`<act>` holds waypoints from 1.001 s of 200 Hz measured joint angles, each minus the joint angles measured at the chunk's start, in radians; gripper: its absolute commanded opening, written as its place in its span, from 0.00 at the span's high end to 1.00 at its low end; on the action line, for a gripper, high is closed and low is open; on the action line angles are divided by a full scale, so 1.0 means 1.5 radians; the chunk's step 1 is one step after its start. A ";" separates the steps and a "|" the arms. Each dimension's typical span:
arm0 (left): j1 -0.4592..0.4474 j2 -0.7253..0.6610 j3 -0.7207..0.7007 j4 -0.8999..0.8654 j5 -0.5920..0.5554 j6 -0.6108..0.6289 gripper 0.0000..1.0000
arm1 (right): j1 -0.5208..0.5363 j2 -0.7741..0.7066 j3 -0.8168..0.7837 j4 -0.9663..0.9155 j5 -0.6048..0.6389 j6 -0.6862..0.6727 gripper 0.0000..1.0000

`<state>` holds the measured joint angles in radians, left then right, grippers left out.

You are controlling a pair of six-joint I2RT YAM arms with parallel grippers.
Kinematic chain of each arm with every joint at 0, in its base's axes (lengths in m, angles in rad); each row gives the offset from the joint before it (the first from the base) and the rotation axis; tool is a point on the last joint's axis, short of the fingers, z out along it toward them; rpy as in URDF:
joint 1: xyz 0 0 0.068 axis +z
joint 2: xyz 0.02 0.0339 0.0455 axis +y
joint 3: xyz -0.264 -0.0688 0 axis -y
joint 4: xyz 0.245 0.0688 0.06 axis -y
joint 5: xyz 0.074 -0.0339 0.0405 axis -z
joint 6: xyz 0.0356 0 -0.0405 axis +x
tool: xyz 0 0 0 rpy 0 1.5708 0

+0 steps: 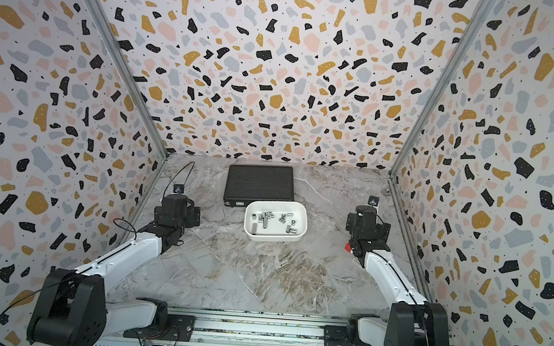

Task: Put the socket on the desktop into the storage box
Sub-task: Reset both arms

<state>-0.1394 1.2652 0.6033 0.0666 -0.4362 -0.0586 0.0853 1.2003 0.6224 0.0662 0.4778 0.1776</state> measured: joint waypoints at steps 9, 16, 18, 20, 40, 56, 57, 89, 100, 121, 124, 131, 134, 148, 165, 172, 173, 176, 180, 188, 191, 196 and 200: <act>0.000 0.014 -0.019 0.034 0.001 0.002 0.00 | -0.006 0.002 -0.026 0.031 0.004 -0.003 0.01; 0.000 0.025 -0.034 0.066 0.002 0.002 0.00 | -0.009 0.007 -0.043 0.058 0.004 -0.008 0.01; 0.000 0.028 -0.039 0.076 0.003 0.003 0.00 | -0.009 0.009 -0.048 0.066 0.004 -0.009 0.01; 0.000 0.031 -0.044 0.086 0.004 0.003 0.00 | -0.009 0.011 -0.053 0.075 0.004 -0.010 0.01; -0.001 0.047 -0.090 0.179 0.019 0.008 0.00 | -0.009 0.034 -0.102 0.167 -0.006 -0.027 0.00; -0.001 0.063 -0.128 0.267 0.036 0.014 0.00 | -0.009 0.053 -0.148 0.253 -0.019 -0.044 0.00; -0.001 0.065 -0.130 0.271 0.037 0.015 0.00 | -0.009 0.054 -0.150 0.257 -0.020 -0.045 0.00; -0.001 0.111 -0.189 0.407 0.077 0.030 0.00 | -0.009 0.115 -0.229 0.448 -0.057 -0.072 0.00; -0.001 0.115 -0.190 0.415 0.083 0.032 0.00 | -0.009 0.163 -0.247 0.517 -0.078 -0.083 0.00; -0.007 0.113 -0.190 0.452 0.080 0.034 0.00 | -0.009 0.216 -0.245 0.543 -0.100 -0.094 0.00; -0.009 0.113 -0.190 0.458 0.076 0.035 0.00 | -0.009 0.217 -0.244 0.545 -0.101 -0.096 0.00; -0.015 0.113 -0.192 0.472 0.068 0.038 0.00 | -0.009 0.218 -0.240 0.558 -0.104 -0.099 0.00; -0.018 0.113 -0.193 0.479 0.064 0.039 0.00 | -0.009 0.218 -0.238 0.563 -0.106 -0.100 0.00; -0.028 0.113 -0.199 0.501 0.057 0.045 0.00 | -0.009 0.213 -0.228 0.573 -0.112 -0.102 0.00; -0.033 0.113 -0.201 0.510 0.053 0.048 0.00 | -0.009 0.212 -0.226 0.594 -0.124 -0.110 0.00; -0.033 0.113 -0.201 0.511 0.052 0.048 0.00 | -0.009 0.212 -0.224 0.589 -0.137 -0.114 0.00; -0.032 0.113 -0.201 0.512 0.052 0.048 0.00 | -0.009 0.212 -0.224 0.588 -0.139 -0.115 0.00; -0.032 0.114 -0.201 0.512 0.052 0.048 0.00 | -0.009 0.212 -0.223 0.587 -0.145 -0.117 0.00; -0.028 0.114 -0.201 0.512 0.055 0.049 0.00 | -0.009 0.212 -0.220 0.584 -0.154 -0.120 0.00; -0.020 0.115 -0.198 0.508 0.069 0.047 0.00 | -0.009 0.213 -0.215 0.579 -0.167 -0.125 0.00; -0.016 0.115 -0.198 0.506 0.073 0.047 0.00 | -0.009 0.213 -0.213 0.577 -0.170 -0.126 0.00; -0.007 0.115 -0.196 0.503 0.082 0.047 0.00 | -0.009 0.212 -0.211 0.575 -0.176 -0.127 0.00; -0.002 0.115 -0.195 0.502 0.086 0.046 0.00 | -0.009 0.212 -0.209 0.575 -0.180 -0.129 0.00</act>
